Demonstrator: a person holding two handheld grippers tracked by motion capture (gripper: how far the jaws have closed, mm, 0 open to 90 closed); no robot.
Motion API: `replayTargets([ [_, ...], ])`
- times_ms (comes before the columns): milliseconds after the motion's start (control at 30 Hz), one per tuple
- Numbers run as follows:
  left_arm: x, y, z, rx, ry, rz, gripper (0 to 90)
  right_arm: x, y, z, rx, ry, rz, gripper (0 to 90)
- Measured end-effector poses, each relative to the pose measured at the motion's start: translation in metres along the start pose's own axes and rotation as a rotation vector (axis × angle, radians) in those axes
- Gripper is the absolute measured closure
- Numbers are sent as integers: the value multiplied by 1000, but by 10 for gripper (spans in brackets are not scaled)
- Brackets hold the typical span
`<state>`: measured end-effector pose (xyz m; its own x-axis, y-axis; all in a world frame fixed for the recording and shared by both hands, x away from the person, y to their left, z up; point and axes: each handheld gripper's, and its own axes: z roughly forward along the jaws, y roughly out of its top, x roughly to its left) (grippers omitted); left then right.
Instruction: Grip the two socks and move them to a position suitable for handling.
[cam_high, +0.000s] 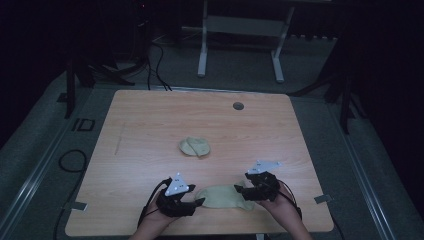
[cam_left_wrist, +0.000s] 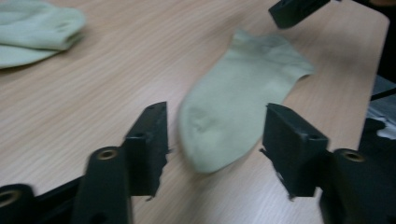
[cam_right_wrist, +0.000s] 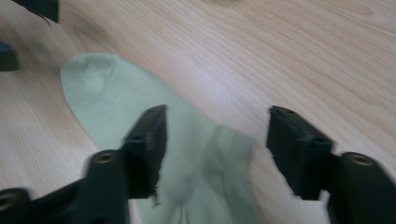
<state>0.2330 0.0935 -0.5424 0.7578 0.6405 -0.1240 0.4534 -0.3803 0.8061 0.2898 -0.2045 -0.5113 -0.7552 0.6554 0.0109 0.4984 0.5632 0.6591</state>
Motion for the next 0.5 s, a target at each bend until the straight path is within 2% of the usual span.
replayTargets([
  [67,6,-6,-6,-9,11,-20,385,-3,8,2,-15,-4,11,290],
  [100,9,-9,-10,-10,18,-32,383,-5,12,3,-16,6,20,283],
  [200,17,-18,-18,-20,37,-61,368,-7,22,7,-24,0,10,211],
  [233,19,-21,-20,-17,47,-66,368,-7,27,10,-23,20,4,188],
  [300,23,-27,-23,-12,68,-72,367,-6,34,14,-31,20,-6,162],
  [500,30,-37,-30,-23,100,-85,364,-4,63,31,-40,2,-20,229],
])
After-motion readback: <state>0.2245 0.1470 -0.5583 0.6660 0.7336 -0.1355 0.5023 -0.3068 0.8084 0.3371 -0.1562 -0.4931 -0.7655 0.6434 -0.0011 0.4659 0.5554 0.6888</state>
